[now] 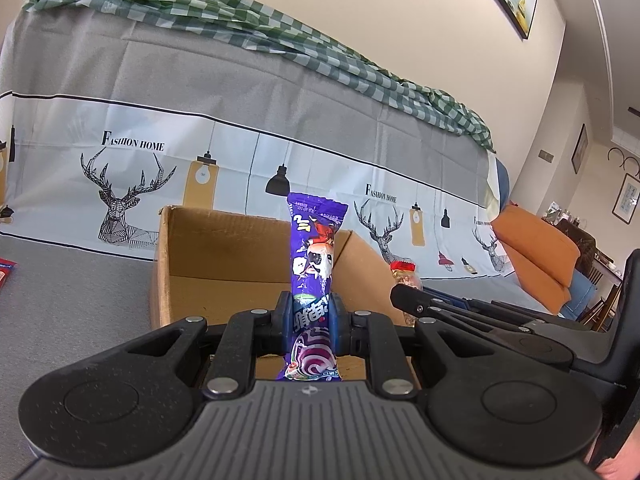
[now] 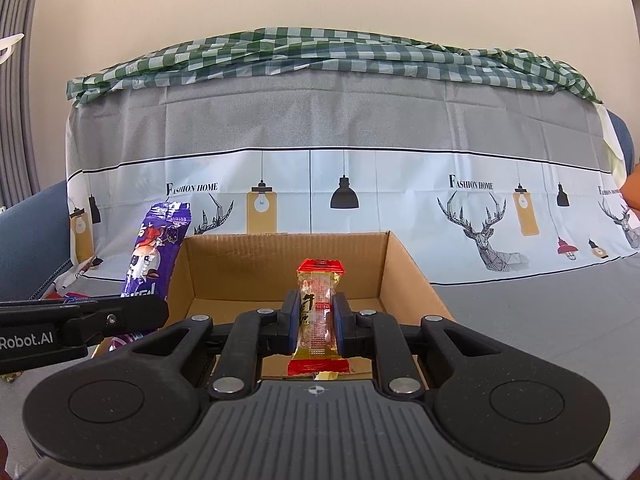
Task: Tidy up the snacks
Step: 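Lift and carry the purple wafer bar and red candy over the box with both tools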
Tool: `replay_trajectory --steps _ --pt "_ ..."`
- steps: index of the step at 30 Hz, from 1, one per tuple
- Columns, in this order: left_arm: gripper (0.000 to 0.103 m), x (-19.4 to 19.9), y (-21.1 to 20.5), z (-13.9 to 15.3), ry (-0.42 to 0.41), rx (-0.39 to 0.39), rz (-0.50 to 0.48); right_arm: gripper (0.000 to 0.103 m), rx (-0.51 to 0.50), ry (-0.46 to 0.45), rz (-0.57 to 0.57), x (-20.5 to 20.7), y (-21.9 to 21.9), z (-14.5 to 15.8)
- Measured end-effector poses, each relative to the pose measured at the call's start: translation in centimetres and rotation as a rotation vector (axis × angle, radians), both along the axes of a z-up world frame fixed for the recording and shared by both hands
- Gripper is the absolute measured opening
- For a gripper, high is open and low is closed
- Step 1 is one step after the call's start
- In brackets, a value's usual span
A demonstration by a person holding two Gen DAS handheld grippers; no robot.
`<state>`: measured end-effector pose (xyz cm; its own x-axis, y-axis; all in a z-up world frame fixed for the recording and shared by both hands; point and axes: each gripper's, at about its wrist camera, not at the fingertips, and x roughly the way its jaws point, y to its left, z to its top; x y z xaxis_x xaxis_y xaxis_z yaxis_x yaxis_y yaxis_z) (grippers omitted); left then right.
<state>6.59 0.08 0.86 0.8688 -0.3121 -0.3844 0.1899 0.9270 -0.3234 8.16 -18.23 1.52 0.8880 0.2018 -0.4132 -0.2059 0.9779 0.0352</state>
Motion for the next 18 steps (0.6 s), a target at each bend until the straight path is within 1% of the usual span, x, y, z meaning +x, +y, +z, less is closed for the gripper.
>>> replay_trajectory --steps 18 --pt "0.019 0.1 -0.43 -0.09 -0.002 -0.001 -0.002 0.018 -0.005 -0.008 0.0 -0.22 0.1 0.1"
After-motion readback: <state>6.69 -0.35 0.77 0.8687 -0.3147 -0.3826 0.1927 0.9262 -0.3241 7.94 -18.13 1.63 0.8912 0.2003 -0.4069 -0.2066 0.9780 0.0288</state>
